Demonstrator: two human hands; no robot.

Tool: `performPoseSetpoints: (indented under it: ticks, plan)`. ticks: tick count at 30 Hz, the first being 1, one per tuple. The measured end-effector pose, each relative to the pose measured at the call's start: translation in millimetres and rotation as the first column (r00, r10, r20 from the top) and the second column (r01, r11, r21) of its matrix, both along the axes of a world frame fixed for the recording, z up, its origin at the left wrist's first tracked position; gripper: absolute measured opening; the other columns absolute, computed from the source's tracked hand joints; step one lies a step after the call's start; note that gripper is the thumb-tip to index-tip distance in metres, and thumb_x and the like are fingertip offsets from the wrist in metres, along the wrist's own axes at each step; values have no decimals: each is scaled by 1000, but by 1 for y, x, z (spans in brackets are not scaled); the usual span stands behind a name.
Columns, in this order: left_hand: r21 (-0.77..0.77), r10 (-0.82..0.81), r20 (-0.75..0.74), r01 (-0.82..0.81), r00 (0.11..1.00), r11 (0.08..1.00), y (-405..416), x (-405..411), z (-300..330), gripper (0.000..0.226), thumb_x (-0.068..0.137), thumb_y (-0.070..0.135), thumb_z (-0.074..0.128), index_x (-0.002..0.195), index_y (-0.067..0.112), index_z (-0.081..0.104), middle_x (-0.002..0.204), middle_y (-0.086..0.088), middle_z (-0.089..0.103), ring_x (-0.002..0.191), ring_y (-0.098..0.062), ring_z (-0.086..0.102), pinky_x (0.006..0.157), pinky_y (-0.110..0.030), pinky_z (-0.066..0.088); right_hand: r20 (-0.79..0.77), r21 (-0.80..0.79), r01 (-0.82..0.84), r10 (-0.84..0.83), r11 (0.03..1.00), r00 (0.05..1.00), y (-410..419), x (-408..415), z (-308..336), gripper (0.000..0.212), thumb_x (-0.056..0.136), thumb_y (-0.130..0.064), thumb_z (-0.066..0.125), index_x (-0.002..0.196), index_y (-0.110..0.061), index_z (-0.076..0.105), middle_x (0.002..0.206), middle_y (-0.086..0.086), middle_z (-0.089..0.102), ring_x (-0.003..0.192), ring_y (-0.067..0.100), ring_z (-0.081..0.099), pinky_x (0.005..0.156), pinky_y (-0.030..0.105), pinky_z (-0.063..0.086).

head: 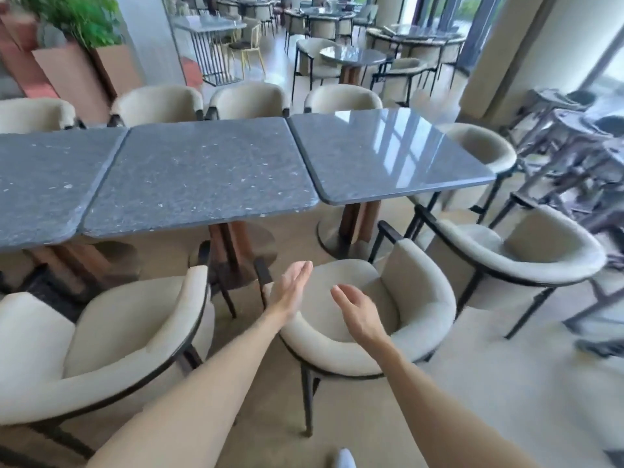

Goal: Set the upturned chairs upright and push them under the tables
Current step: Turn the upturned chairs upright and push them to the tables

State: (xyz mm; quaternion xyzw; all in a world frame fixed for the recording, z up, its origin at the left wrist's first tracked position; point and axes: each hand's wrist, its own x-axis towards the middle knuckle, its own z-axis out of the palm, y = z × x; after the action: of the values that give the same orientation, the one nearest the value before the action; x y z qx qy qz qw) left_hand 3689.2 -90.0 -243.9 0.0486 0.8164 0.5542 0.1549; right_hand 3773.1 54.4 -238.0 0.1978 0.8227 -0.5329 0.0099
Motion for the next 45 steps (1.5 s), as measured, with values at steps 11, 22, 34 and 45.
performPoseSetpoints:
  ticks: [11, 22, 34, 45]
  plan:
    - [-155, -65, 187, 94, 980, 983, 162, 7, -67, 47, 101, 54, 45, 131, 22, 61, 136, -1, 63, 128, -20, 55, 100, -28, 38, 321, 184, -197, 131, 963, 938, 200, 5, -54, 69, 96, -53, 55, 148, -10, 43, 131, 1, 54, 126, 16, 48, 109, 33, 36]
    - [-612, -54, 326, 254, 944, 749, 170, 65, -138, 89, 78, 68, 69, 150, 28, 38, 152, -1, 47, 137, -22, 45, 112, -37, 35, 657, 442, -862, 565, 246, 499, 268, -16, -134, 104, 79, -52, 76, 156, -19, 15, 160, 3, 22, 147, 31, 18, 115, 58, 22]
    - [-909, -474, 250, 373, 844, 184, 202, 70, -219, 107, 62, 69, 73, 146, 17, 30, 136, -10, 50, 127, -30, 45, 107, -52, 31, 544, 569, -821, 726, 49, 421, 280, -24, -233, 114, 60, -56, 86, 152, -30, 22, 145, -4, 40, 135, 27, 34, 107, 75, 15]
    - [-912, -511, 196, 346, 837, 218, 178, 55, -221, 88, 63, 66, 73, 127, 14, 44, 115, -10, 63, 111, -29, 57, 97, -47, 39, 502, 587, -807, 754, 62, 423, 266, -37, -236, 101, 58, -53, 82, 144, -41, 32, 131, -15, 49, 124, 18, 41, 106, 62, 21]
